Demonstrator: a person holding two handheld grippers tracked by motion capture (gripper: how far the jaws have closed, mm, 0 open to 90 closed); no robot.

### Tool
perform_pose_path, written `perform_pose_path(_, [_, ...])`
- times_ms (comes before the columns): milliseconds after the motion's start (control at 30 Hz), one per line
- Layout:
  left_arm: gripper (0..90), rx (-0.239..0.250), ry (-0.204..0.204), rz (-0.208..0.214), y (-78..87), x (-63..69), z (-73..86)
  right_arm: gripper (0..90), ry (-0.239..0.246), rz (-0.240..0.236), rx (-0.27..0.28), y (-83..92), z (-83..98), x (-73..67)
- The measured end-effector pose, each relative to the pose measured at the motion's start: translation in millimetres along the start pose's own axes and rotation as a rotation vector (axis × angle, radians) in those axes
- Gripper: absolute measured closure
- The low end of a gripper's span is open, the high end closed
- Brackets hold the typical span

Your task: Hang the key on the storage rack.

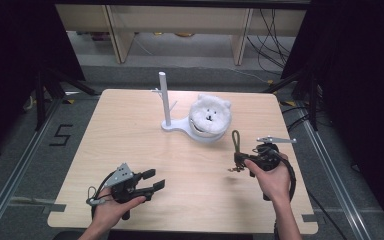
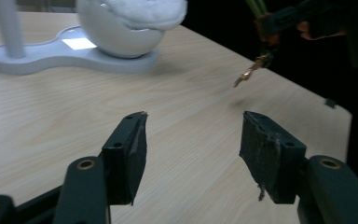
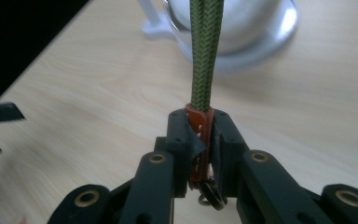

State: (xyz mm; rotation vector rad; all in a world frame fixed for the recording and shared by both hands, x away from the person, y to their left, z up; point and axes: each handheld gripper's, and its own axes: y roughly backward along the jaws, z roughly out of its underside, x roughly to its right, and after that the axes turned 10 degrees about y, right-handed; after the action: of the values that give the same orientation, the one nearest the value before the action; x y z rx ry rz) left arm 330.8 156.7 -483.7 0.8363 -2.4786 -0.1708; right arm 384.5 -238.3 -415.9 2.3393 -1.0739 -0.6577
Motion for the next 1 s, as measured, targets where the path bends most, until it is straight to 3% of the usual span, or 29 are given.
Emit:
perform_pose_path(67, [41.7,-0.02,-0.013,0.028,-7.2,4.7,-6.9,80.0,0.023,-0.036,0.043,-7.3,-4.8,-9.5])
perform_pose_path(100, [41.8,-0.019,-0.007,0.048,-10.6,6.5,-9.0,80.0,0.002,-0.05,0.047,-10.3,-7.1,-16.8])
perform_pose_path(133, [41.7,-0.037,-0.02,0.07,-14.9,8.0,-13.4,80.0,0.036,-0.066,0.066,-13.9,-8.5,-17.6])
perform_pose_path(167, [41.6,-0.047,-0.019,0.082,-18.5,9.6,-16.4,79.9,0.033,-0.079,0.082,-18.0,-10.8,-23.4])
perform_pose_path(200, [41.4,-0.051,-0.024,0.094,-22.1,10.6,-19.4,79.9,0.074,-0.092,0.11,-22.8,-12.4,-24.1])
perform_pose_path(233, [41.2,-0.049,-0.03,0.109,-25.7,10.7,-22.4,79.9,0.076,-0.109,0.116,-25.0,-14.4,-27.6])
perform_pose_path(300, [40.3,-0.056,-0.049,0.101,-29.5,10.6,-29.7,79.9,0.067,-0.127,0.127,-29.1,-17.5,-35.6])
perform_pose_path(367, [40.1,-0.046,-0.058,0.093,-30.9,8.5,-37.6,79.9,0.103,-0.136,0.152,-33.8,-19.6,-38.3])
perform_pose_path(400, [40.1,-0.037,-0.052,0.1,-31.3,7.3,-40.3,79.9,0.139,-0.125,0.164,-34.8,-20.6,-39.0])
perform_pose_path(433, [40.3,-0.03,-0.041,0.097,-30.6,6.2,-44.3,79.9,0.133,-0.142,0.173,-36.4,-20.6,-40.8])
perform_pose_path(567, [42.8,0.01,-0.01,0.113,-28.0,2.8,-56.9,79.9,0.202,-0.143,0.209,-43.0,-19.6,-45.1])
perform_pose_path(600, [44.0,0.014,-0.004,0.111,-27.3,3.1,-59.0,79.9,0.19,-0.153,0.21,-44.3,-18.5,-48.2])
perform_pose_path(633, [45.7,0.029,0.005,0.131,-27.8,2.7,-61.0,79.9,0.218,-0.164,0.221,-47.4,-17.5,-48.3])
perform_pose_path(700, [50.5,0.036,0.024,0.134,-27.6,3.3,-64.3,79.9,0.199,-0.195,0.212,-52.0,-14.2,-55.4])
perform_pose_path(733, [53.0,0.037,0.034,0.14,-27.9,3.6,-65.9,79.9,0.237,-0.197,0.218,-55.0,-13.2,-55.7])
perform_pose_path(833, [57.1,0.046,0.042,0.151,-30.8,3.8,-70.9,79.9,0.217,-0.222,0.212,-58.6,-9.6,-64.6])
perform_pose_path(933, [58.3,0.062,0.065,0.167,-35.3,2.9,-75.0,79.9,0.25,-0.232,0.239,-63.6,-8.5,-68.3])
perform_pose_path(967, [58.8,0.062,0.071,0.169,-36.5,2.3,-76.3,79.9,0.232,-0.243,0.229,-63.2,-8.0,-71.2])
perform_pose_path(1000, [59.5,0.065,0.075,0.169,-38.0,1.6,-77.7,79.9,0.257,-0.242,0.237,-65.3,-8.6,-70.7])
